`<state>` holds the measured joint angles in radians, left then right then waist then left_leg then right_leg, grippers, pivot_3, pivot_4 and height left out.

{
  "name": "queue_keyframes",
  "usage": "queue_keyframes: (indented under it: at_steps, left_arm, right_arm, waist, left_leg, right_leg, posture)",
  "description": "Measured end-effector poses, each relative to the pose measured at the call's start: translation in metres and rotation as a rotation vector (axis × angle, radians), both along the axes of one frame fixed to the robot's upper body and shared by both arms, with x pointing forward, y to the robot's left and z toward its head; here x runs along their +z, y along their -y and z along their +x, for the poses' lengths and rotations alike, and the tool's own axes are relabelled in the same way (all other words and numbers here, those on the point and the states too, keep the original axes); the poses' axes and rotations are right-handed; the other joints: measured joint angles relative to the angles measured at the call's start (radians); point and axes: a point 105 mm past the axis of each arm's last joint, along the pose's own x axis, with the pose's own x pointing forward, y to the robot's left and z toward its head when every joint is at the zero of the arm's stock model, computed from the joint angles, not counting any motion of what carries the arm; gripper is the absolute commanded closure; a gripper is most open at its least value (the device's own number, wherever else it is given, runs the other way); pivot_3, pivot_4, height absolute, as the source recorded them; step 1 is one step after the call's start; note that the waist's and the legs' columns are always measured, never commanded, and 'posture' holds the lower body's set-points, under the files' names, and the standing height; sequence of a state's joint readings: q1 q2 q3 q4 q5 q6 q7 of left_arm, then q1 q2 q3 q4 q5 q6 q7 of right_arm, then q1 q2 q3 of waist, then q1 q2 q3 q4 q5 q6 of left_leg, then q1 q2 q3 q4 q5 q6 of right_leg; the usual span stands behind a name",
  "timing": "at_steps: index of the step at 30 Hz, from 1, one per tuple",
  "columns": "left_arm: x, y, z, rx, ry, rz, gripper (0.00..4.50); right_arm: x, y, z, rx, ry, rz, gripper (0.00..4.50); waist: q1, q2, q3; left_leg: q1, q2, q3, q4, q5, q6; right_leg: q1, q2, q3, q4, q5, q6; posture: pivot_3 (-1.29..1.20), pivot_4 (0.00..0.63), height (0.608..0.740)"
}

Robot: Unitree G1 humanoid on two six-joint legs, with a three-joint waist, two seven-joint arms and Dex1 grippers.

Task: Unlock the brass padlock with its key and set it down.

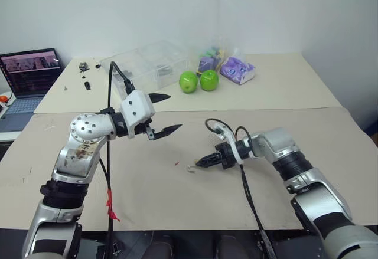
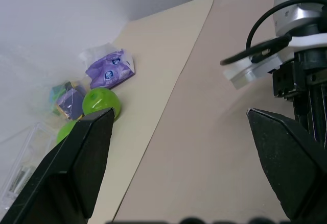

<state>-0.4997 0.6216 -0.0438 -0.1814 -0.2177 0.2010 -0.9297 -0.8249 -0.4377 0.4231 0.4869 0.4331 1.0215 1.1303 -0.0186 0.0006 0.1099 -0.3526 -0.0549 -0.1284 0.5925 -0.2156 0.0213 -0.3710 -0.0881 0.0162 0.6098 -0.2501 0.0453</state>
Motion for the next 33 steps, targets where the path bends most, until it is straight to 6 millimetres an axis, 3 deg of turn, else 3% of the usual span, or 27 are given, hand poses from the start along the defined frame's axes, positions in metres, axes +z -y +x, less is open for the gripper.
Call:
queue_keyframes:
  at_steps: [2, 3, 9, 13, 21, 25, 27, 30, 33]
  left_arm:
    - [0.0, 0.001, 0.0, -0.003, -0.003, -0.001, 0.12]
    - [-0.001, 0.002, 0.0, -0.005, -0.006, -0.002, 0.0]
    - [-0.004, 0.006, 0.0, -0.011, -0.025, -0.009, 0.0]
    - [-0.004, 0.007, -0.001, -0.016, -0.029, -0.015, 0.0]
    - [-0.005, 0.008, -0.001, -0.025, -0.038, -0.027, 0.0]
    - [-0.007, 0.008, -0.001, -0.017, -0.054, -0.028, 0.0]
    - [-0.015, 0.004, -0.002, 0.007, -0.113, -0.039, 0.0]
    - [-0.024, 0.002, -0.003, 0.021, -0.216, -0.064, 0.0]
    - [-0.026, 0.001, -0.005, 0.022, -0.258, -0.059, 0.0]
  right_arm:
    - [-0.001, 0.0, 0.003, 0.006, 0.015, -0.003, 4.38]
    - [-0.002, 0.0, 0.004, 0.009, 0.023, -0.004, 3.37]
    - [0.0, 0.003, 0.002, 0.051, 0.026, 0.031, 1.4]
    - [0.006, 0.028, 0.006, 0.037, 0.069, 0.008, 0.03]
    - [0.012, 0.081, 0.011, -0.048, 0.171, -0.082, 0.01]
    - [0.018, 0.106, 0.012, -0.068, 0.319, -0.163, 0.01]
    - [0.034, 0.118, 0.009, -0.038, 0.471, -0.212, 0.01]
    - [0.071, 0.111, 0.009, 0.031, 0.745, -0.224, 0.01]
    - [0.085, 0.091, -0.004, 0.112, 0.904, -0.189, 0.01]
  waist:
    - [-0.002, 0.0, 0.0]
    - [-0.003, -0.001, -0.001]
    - [-0.003, -0.001, -0.001]
    - [0.012, 0.0, -0.002]
    - [0.024, -0.001, -0.002]
    - [0.023, -0.001, -0.002]
    - [0.021, 0.0, -0.002]
    - [0.003, -0.003, 0.0]
    - [-0.003, -0.003, 0.0]
  left_leg:
    - [0.0, 0.0, 0.0, 0.0, 0.0, 0.0]
    - [0.001, 0.0, 0.0, 0.0, 0.0, 0.0]
    - [0.001, 0.0, 0.0, 0.001, 0.0, 0.0]
    - [0.001, -0.003, 0.0, 0.001, 0.0, -0.001]
    - [0.0, -0.003, 0.0, 0.001, 0.0, -0.001]
    - [-0.001, -0.003, 0.001, 0.001, 0.0, -0.001]
    - [-0.002, -0.003, 0.002, 0.001, 0.0, -0.001]
    - [-0.001, 0.0, 0.002, 0.0, 0.0, -0.001]
    - [-0.001, 0.001, 0.002, 0.0, 0.0, -0.001]
  right_leg:
    - [0.0, 0.0, 0.0, 0.0, 0.0, 0.0]
    - [0.0, 0.0, 0.0, 0.001, 0.0, 0.0]
    - [0.001, 0.0, 0.0, 0.001, 0.0, 0.0]
    - [0.003, -0.002, -0.002, 0.0, 0.001, 0.002]
    - [0.003, -0.003, -0.002, -0.002, 0.001, 0.002]
    - [0.002, -0.003, -0.002, -0.002, 0.001, 0.002]
    - [0.001, -0.003, -0.001, -0.003, 0.001, 0.003]
    - [0.001, -0.001, -0.001, -0.002, 0.0, 0.004]
    - [0.001, 0.0, -0.001, -0.001, -0.001, 0.005]
  posture:
    - [0.0, 0.15, 0.74]
    - [0.0, 0.15, 0.74]
    - [0.0, 0.15, 0.74]
    - [0.0, 0.15, 0.74]
    - [0.0, 0.15, 0.74]
    - [0.0, 0.15, 0.74]
    - [0.0, 0.15, 0.74]
    - [0.0, 0.15, 0.74]
    - [0.0, 0.15, 0.74]
